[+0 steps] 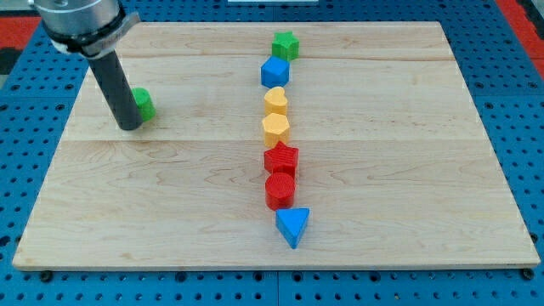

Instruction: Place green circle diagonally top right to the green star

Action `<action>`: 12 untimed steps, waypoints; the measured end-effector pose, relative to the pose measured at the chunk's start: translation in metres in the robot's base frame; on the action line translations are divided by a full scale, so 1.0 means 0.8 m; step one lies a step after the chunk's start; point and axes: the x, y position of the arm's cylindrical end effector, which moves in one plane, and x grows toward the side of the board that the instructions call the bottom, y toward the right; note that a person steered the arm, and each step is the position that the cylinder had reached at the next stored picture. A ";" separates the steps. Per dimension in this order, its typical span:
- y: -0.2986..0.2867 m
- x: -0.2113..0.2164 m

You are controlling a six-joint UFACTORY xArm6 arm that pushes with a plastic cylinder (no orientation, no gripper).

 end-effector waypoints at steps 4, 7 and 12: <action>0.058 -0.149; 0.019 -0.203; 0.114 -0.235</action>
